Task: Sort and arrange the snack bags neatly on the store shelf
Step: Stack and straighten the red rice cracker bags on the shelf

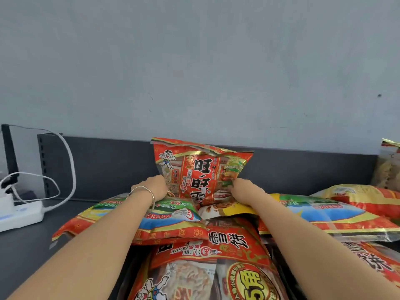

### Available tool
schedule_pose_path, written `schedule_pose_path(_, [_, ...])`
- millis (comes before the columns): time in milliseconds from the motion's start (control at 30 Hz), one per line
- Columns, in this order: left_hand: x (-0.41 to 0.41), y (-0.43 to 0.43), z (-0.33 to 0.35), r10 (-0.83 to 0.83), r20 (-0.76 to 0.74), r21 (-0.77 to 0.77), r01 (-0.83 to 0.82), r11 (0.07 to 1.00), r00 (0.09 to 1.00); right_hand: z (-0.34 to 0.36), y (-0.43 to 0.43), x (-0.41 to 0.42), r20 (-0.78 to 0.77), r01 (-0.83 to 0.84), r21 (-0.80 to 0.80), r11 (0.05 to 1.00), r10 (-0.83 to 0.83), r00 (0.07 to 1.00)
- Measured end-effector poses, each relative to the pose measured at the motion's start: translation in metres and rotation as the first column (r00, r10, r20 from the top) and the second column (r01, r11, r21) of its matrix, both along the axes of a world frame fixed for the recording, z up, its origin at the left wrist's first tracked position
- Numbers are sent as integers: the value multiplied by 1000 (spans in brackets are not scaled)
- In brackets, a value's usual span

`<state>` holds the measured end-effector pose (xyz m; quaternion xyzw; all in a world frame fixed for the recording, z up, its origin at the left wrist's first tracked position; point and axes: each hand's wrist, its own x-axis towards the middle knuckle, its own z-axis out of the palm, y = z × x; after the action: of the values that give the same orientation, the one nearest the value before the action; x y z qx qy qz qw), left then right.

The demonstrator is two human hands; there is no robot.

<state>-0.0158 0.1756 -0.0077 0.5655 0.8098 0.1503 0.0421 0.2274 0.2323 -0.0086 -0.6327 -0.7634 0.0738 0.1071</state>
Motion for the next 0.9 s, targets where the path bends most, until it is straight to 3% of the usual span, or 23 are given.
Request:
schedule_pose_path(133, [6, -14, 9, -36, -17, -60, 35, 998, 999, 15, -8, 11, 55, -67, -37, 997, 69, 996])
schedule_pose_path(267, [27, -41, 20, 6, -243, 24, 0, 1000, 970, 33, -29, 25, 72, -179, -39, 983, 182, 981])
schedule_pose_path(333, [45, -50, 26, -107, -274, 56, 127, 990, 956, 41, -43, 29, 71, -263, -148, 953, 275, 959])
schedule_pose_path(433, [78, -60, 32, -330, -185, 12, 338, 941, 926, 42, -60, 30, 223, -286, -264, 921, 347, 911])
schedule_pose_path(600, [120, -62, 25, -500, -82, -41, 498, 866, 862, 18, -76, 26, 542, -293, 87, 952, 201, 816])
schedule_pose_path(733, [134, -57, 17, -562, 7, -12, 562, 827, 827, 24, -80, 39, 501, -306, 396, 866, 76, 862])
schedule_pose_path(833, [140, -53, 20, -544, 50, 191, 527, 828, 837, 43, -80, 57, 421, -292, 579, 761, 28, 907])
schedule_pose_path(900, [145, -51, 29, -475, -20, 304, 458, 835, 880, 52, -81, 69, 337, -260, 712, 652, 7, 941])
